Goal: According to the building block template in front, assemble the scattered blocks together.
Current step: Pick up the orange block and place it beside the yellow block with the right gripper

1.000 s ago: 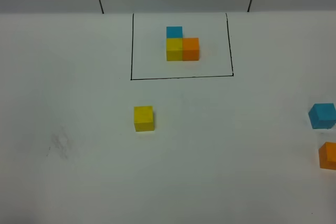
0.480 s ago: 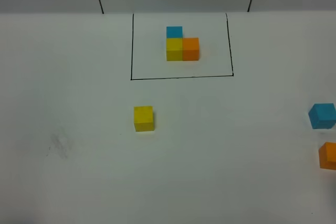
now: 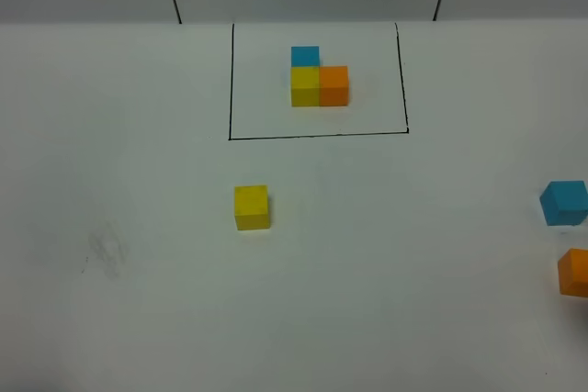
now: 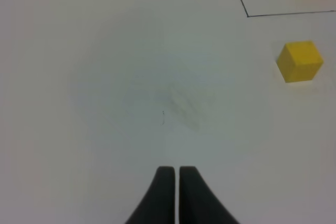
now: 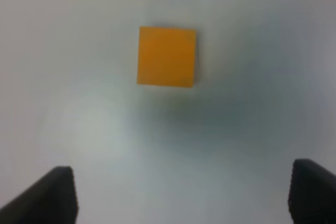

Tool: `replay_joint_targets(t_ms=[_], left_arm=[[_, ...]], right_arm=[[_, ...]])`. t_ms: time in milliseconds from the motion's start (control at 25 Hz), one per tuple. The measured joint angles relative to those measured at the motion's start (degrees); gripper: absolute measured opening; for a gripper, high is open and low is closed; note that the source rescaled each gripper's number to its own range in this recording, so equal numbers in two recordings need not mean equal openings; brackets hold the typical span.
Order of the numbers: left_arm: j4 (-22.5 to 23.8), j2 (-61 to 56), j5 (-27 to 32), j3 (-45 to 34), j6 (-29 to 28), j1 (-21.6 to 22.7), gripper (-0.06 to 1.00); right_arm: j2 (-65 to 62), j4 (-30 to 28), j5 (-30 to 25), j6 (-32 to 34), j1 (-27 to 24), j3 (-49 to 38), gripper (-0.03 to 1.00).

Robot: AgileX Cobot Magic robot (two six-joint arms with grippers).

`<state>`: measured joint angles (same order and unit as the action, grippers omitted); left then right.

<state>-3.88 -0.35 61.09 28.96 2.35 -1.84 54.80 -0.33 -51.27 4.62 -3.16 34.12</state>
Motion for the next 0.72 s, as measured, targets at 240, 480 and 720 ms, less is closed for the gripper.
replay_joint_targets(t_ms=[240, 480, 720], left_arm=[[0.0, 0.0, 0.0, 0.0, 0.0, 0.0, 0.00], [0.0, 0.0, 0.0, 0.0, 0.0, 0.0, 0.00], [0.0, 0.0, 0.0, 0.0, 0.0, 0.0, 0.00]], right_arm=[[6.0, 0.3, 3.1, 0.4, 0.0, -0.3, 0.91], [11.8, 1.1, 8.9, 0.4, 0.0, -1.1, 0.83], [17.4, 1.5, 13.8, 0.2, 2.5, -1.3, 0.81]])
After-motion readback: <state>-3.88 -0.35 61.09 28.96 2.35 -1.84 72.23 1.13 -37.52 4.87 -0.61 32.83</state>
